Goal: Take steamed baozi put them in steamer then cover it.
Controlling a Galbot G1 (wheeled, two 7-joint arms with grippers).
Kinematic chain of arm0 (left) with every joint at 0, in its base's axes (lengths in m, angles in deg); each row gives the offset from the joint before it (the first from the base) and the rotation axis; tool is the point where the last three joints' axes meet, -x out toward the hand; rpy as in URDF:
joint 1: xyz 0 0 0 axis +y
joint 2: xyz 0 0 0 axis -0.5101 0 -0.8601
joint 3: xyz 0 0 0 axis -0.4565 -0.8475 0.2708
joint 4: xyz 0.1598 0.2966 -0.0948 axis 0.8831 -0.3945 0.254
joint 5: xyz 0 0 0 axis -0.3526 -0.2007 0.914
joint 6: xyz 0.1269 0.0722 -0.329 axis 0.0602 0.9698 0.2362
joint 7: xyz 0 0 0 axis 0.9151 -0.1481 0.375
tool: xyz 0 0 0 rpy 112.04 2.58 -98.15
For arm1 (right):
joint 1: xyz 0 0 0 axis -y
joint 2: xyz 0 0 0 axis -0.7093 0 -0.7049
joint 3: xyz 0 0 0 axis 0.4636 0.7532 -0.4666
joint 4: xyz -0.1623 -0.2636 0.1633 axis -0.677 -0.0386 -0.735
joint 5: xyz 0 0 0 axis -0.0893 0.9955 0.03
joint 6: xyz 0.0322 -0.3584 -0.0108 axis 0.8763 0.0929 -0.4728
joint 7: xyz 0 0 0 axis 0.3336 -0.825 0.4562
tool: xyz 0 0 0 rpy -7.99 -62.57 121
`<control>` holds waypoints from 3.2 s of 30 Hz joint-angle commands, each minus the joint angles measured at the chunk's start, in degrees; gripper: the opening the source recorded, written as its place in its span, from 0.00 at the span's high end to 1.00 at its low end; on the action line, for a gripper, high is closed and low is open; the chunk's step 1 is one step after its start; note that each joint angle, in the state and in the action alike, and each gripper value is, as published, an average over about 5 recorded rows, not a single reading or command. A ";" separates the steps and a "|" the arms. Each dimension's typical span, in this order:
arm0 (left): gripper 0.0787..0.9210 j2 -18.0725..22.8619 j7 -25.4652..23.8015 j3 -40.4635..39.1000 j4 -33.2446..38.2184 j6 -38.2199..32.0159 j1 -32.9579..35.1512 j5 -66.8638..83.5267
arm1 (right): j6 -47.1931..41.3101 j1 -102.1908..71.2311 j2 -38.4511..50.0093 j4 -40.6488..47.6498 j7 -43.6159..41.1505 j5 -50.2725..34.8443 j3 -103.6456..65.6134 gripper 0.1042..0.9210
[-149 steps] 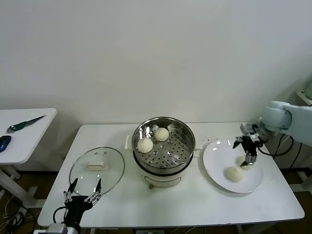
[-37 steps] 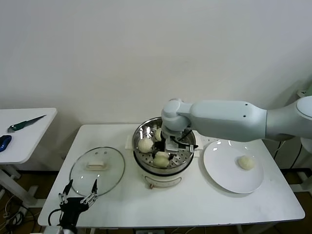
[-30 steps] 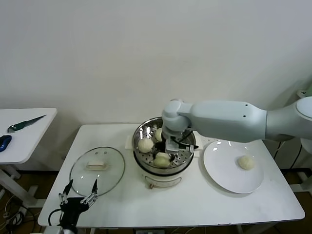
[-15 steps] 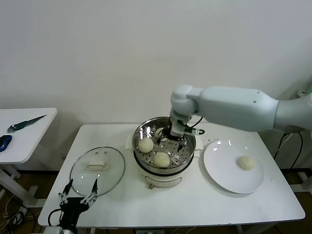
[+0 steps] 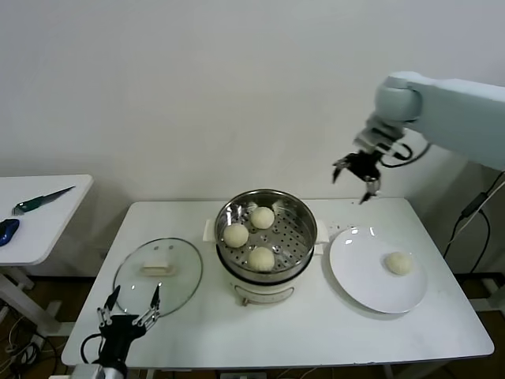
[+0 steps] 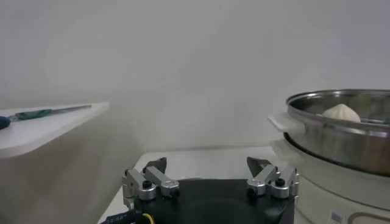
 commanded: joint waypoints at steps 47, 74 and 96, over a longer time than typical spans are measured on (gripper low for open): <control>0.12 0.07 -0.08 1.61 -2.47 -2.79 0.63 -0.65 | -7.14 -46.07 1.77 26.77 6.32 21.67 -36.83 0.14; 0.12 -0.19 0.03 1.49 -2.23 -2.83 0.52 -0.81 | -9.47 -13.88 7.11 4.12 6.32 0.65 -10.17 0.31; 0.12 -1.20 0.68 1.23 -1.12 -0.78 -0.67 -0.88 | -26.38 12.67 -13.20 -23.62 17.39 -30.88 9.81 0.31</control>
